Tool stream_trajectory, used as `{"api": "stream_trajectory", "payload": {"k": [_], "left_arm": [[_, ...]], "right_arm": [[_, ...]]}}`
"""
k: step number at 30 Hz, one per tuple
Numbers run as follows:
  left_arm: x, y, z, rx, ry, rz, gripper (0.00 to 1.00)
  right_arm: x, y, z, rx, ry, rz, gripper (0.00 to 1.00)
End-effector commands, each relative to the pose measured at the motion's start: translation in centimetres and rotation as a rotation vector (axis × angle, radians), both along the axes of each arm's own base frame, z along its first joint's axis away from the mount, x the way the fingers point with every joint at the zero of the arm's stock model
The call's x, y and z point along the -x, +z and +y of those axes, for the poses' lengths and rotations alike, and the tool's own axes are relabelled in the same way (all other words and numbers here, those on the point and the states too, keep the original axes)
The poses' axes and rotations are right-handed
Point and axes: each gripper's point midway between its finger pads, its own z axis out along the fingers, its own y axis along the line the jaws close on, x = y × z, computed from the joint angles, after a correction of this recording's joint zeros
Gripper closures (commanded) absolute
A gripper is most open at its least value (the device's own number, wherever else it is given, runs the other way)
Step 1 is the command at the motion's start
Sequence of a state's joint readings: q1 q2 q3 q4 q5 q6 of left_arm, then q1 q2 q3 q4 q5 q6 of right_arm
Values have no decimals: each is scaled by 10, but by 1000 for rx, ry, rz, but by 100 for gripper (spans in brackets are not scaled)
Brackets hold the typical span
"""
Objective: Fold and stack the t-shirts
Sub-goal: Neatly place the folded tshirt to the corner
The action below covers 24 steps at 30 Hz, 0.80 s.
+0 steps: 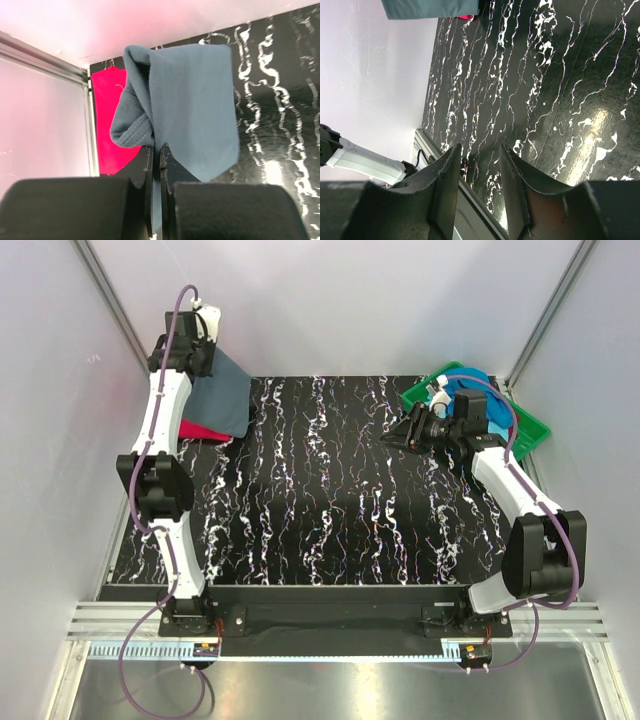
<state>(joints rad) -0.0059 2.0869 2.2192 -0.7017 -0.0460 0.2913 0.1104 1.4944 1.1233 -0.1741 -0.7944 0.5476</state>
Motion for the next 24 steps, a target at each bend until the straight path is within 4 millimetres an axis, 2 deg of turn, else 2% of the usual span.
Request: {"api": "stream_trajectory", "payload": {"k": [1,2,6,7,11,12,13,16,17,22,24], "left_arm": [[-16,27,5,-66,-35,-103,100],[-16,26,18,-66,-19,-101,100],[-24,23,32,-77,-7,-119,100],[-26,18,43,-92,21,-114,100],[-33,12,64,-121,56,-123,100],[-36,16,67,-126,61,-150,100],[-36,10,68,-131,52,-144,100],[-43,9,73,-166,44,-164,100],[-43,8,83,-179,73,-165,100],[-59,-22,108,-177,135,-171,100],[-65,-27,116,-197,150,-183,100]], "right_arm": [[-11,12,-1,-2,-14,-65,56],[-11,12,-1,-1,-14,-64,56],[-12,10,-2,3,-20,-66,56],[-13,10,-2,5,-23,-68,56],[-14,3,-3,8,-28,-57,56],[-15,1,-3,9,-31,-53,56],[-16,0,-3,10,-33,-52,56],[-17,-2,-3,10,-35,-47,56],[-18,-2,-3,10,-37,-50,55],[-17,-5,-3,12,-34,-50,56],[-17,-5,-3,12,-34,-49,56]]}}
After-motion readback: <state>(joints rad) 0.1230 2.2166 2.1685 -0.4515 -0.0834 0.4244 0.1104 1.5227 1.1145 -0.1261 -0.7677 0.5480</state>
